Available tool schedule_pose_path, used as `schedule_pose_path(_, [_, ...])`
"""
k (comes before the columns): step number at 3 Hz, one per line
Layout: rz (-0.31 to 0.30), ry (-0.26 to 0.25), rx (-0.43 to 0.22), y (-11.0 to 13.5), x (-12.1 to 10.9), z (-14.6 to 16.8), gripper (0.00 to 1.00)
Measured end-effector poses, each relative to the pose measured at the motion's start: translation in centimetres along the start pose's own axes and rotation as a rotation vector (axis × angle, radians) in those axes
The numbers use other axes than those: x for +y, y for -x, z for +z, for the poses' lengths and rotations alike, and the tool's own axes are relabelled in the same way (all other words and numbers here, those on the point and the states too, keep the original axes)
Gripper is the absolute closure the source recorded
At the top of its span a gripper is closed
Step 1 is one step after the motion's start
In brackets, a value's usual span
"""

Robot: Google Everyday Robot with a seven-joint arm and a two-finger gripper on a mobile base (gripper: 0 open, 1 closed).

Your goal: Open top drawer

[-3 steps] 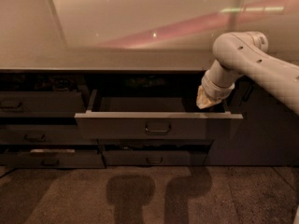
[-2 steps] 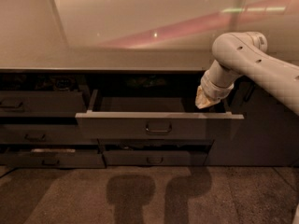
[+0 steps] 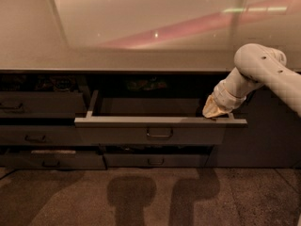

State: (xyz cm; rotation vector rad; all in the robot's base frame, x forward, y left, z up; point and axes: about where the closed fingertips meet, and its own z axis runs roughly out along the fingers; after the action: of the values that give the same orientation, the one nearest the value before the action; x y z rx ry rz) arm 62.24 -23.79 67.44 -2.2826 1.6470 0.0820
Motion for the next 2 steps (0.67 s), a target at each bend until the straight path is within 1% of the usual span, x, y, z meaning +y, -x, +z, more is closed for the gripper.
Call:
schedule_pose_path(1, [0.000,0.000,0.000,0.00,0.00,0.00,1.00])
schedule_pose_path(2, [0.004,0.004,0.015,0.12,0.26,0.22,0.81])
